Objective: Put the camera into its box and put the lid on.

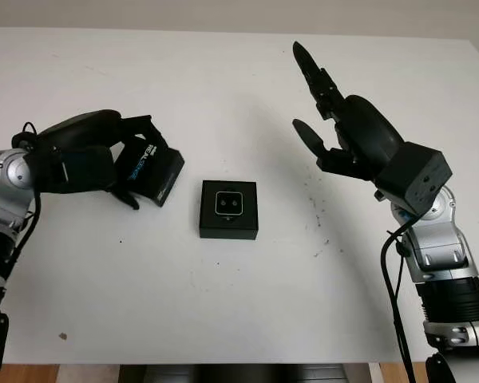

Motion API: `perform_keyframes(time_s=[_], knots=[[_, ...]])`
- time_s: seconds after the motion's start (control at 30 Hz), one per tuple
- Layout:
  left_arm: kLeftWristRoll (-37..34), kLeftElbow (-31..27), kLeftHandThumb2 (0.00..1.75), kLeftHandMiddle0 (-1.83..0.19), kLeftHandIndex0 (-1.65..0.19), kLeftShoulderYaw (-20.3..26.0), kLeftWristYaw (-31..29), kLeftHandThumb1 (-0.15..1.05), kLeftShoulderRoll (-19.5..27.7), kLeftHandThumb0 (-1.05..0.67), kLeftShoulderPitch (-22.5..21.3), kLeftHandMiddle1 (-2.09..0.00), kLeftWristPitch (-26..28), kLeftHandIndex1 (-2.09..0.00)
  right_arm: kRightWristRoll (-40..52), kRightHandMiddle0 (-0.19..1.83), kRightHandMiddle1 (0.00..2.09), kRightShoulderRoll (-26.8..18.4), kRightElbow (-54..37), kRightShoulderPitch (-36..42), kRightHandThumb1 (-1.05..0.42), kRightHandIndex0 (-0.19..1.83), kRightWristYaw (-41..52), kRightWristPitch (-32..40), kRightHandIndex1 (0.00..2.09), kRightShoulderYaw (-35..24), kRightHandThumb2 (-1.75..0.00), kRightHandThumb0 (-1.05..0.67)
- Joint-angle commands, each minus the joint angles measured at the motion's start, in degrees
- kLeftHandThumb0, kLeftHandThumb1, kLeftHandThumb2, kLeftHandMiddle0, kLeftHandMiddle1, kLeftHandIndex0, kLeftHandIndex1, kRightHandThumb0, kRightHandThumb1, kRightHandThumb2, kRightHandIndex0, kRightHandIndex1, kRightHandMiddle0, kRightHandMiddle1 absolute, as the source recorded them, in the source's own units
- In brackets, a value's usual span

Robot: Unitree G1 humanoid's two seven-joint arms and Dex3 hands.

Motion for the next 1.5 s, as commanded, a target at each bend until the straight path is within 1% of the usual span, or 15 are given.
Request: perform_keyframes(time_s=[0.0,0.1,0.23,0.33,0.47,0.6,0.7,0.73,0.87,0.93,1.03,1.17,1.3,1.4,1.47], knots=[[-1.0,-2.6,0.05,-0.36,-0.31,1.4,-0.8,0.95,-0.5,-0.14,0.6,-1.35,3.0,-1.36,0.0,-0.19,0.04,-0.4,-1.2,0.7,-1.05,-0.19,0.1,0.8,0.01,-0.1,-0.64,-0.76],[-1.0,-5.0,0.05,-0.34,-0.30,1.7,-1.8,0.95,-0.6,-0.18,0.4,-1.37,7.5,-1.38,-0.1,-0.19,0.04,-0.4,-1.6,0.9,-1.05,-0.19,0.2,1.4,0.00,0.0,-0.64,-0.76],[-2.1,-6.6,0.05,-0.36,-0.33,2.6,-3.0,0.93,-1.0,-0.16,-0.2,-1.37,11.0,-1.40,-0.3,-0.19,0.04,-0.2,-1.5,0.9,-1.05,-0.19,0.1,1.7,0.01,0.1,-0.64,-0.77],[-4.4,-7.7,0.05,-0.35,-0.34,3.7,-5.3,0.92,-1.3,-0.16,-0.8,-1.47,14.4,-1.45,-0.6,-0.19,0.04,-0.2,-1.9,1.0,-1.05,-0.19,0.1,2.2,0.01,0.4,-0.64,-0.78],[-5.9,-11.7,0.05,-0.37,-0.36,4.3,-8.2,0.91,-1.2,-0.19,-1.7,-1.51,21.2,-1.46,-0.9,-0.19,0.03,0.0,-2.1,1.1,-1.05,-0.19,0.0,2.6,0.00,0.6,-0.64,-0.77],[-6.2,-17.4,0.05,-0.40,-0.39,4.1,-11.1,0.90,-0.6,-0.22,-2.3,-1.53,30.2,-1.44,-0.6,-0.19,0.01,0.8,-1.4,1.0,-1.05,-0.19,-0.4,1.5,0.00,0.8,-0.65,-0.77],[-6.8,-21.4,0.05,-0.38,-0.38,4.2,-13.3,0.91,-0.2,-0.21,-2.4,-1.53,36.1,-1.42,-0.6,-0.19,0.01,1.2,-1.6,1.0,-1.05,-0.19,-0.5,1.9,0.00,1.0,-0.65,-0.77],[-7.2,-22.5,0.05,-0.36,-0.38,4.3,-14.1,0.90,-0.1,-0.21,-2.4,-1.56,37.8,-1.42,-0.7,-0.19,0.01,1.3,-1.8,1.0,-1.05,-0.19,-0.5,2.2,0.00,1.1,-0.65,-0.77],[-9.4,-27.9,0.06,-0.33,-0.36,4.5,-17.4,0.91,0.3,-0.18,-2.4,-1.61,47.3,-1.41,-0.9,-0.19,0.01,1.7,-2.2,1.1,-1.05,-0.19,-0.6,2.4,0.00,1.2,-0.66,-0.76],[-9.7,-31.5,0.06,-0.32,-0.33,3.7,-18.6,0.91,0.9,-0.20,-2.5,-1.59,52.5,-1.43,-0.9,-0.19,0.01,1.8,-2.0,1.0,-1.05,-0.19,-0.7,2.6,0.00,1.4,-0.66,-0.76],[-9.7,-35.7,0.05,-0.35,-0.32,2.9,-18.6,0.91,1.1,-0.19,-2.2,-1.52,58.1,-1.41,-0.7,-0.19,0.01,2.0,-2.2,1.1,-1.05,-0.19,-0.7,3.1,0.00,1.3,-0.65,-0.77],[-10.3,-39.1,0.06,-0.33,-0.32,2.6,-17.9,0.92,0.7,-0.18,-1.1,-1.51,61.4,-1.41,-1.2,-0.19,0.02,2.2,-2.0,1.2,-1.05,-0.19,-1.2,2.7,0.00,1.4,-0.64,-0.77],[-13.1,-41.4,0.06,-0.33,-0.31,3.2,-17.1,0.92,-0.6,-0.16,-0.8,-1.47,67.3,-1.42,-1.4,-0.19,0.02,2.8,-0.7,1.0,-1.05,-0.19,-2.2,0.9,0.00,1.4,-0.65,-0.77],[-14.1,-42.8,0.05,-0.34,-0.31,2.7,-15.6,0.92,-1.3,-0.17,-0.2,-1.45,69.1,-1.43,-1.5,-0.19,0.02,3.0,-0.5,0.9,-1.05,-0.19,-2.7,0.7,0.00,1.4,-0.65,-0.77],[-14.5,-43.4,0.05,-0.35,-0.34,2.6,-14.2,0.92,-1.9,-0.17,0.4,-1.44,69.1,-1.45,-1.4,-0.19,0.02,3.1,-0.3,0.9,-1.05,-0.19,-2.8,0.8,0.00,1.4,-0.65,-0.78]])
